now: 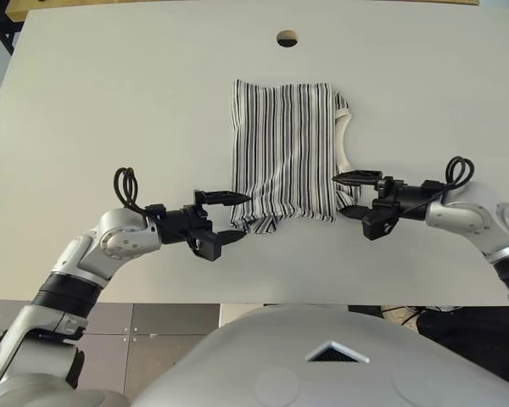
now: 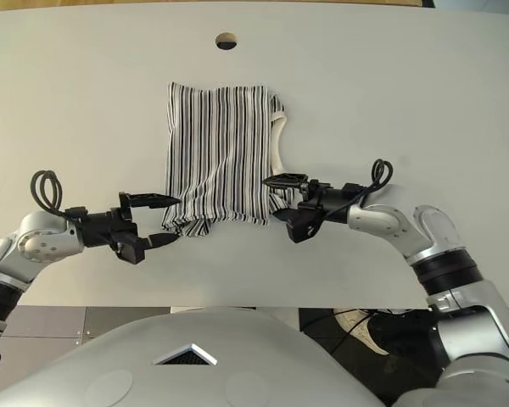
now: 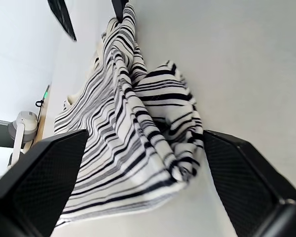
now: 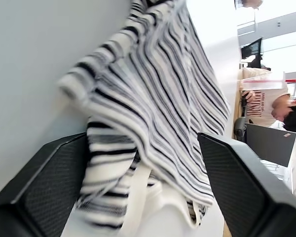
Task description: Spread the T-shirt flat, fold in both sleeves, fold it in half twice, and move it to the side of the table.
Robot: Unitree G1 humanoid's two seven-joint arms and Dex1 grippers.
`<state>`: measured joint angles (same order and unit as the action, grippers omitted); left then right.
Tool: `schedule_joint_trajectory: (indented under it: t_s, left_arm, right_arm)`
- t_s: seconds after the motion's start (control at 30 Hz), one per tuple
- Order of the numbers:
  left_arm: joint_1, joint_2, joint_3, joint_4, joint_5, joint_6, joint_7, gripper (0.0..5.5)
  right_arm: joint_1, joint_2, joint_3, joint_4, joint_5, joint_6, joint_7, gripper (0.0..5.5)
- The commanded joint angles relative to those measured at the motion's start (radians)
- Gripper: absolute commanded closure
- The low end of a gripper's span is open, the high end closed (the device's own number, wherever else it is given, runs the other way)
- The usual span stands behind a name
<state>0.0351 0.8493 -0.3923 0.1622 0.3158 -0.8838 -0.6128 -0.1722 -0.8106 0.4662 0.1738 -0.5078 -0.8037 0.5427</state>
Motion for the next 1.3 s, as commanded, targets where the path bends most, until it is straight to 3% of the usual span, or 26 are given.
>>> schedule_joint_trajectory:
  t_s: [0.03, 0.17, 0.57, 0.83, 0.93, 1.1, 1.3]
  left_arm:
    - [-0.003, -0.005, -0.056, 0.109, 0.082, 0.024, -0.044, 1.69]
    - [-0.023, -0.017, -0.082, 0.140, 0.079, 0.001, -0.050, 2.49]
    - [-0.055, -0.022, -0.112, 0.178, 0.079, -0.032, -0.036, 4.36]
    - [-0.066, -0.030, -0.121, 0.197, 0.080, -0.042, -0.030, 5.22]
    - [-0.067, -0.032, -0.123, 0.202, 0.081, -0.046, -0.029, 5.40]
    - [-0.048, -0.026, -0.119, 0.181, 0.058, -0.052, -0.030, 5.40]
    - [0.155, 0.072, -0.062, 0.011, -0.075, -0.025, -0.020, 5.40]
  right_arm:
    - [0.010, 0.015, 0.052, 0.081, -0.076, 0.002, 0.026, 1.55]
    - [0.005, 0.025, 0.071, 0.098, -0.066, -0.021, 0.028, 1.55]
    - [-0.008, 0.033, 0.081, 0.142, -0.057, -0.050, 0.009, 3.66]
    - [-0.020, 0.057, 0.070, 0.202, -0.052, -0.038, -0.021, 5.02]
    - [-0.018, 0.058, 0.068, 0.203, -0.044, -0.042, -0.021, 5.39]
    - [0.025, 0.031, 0.051, 0.138, 0.045, -0.068, 0.003, 5.39]
    - [0.257, -0.103, -0.031, -0.071, 0.296, -0.037, 0.052, 5.39]
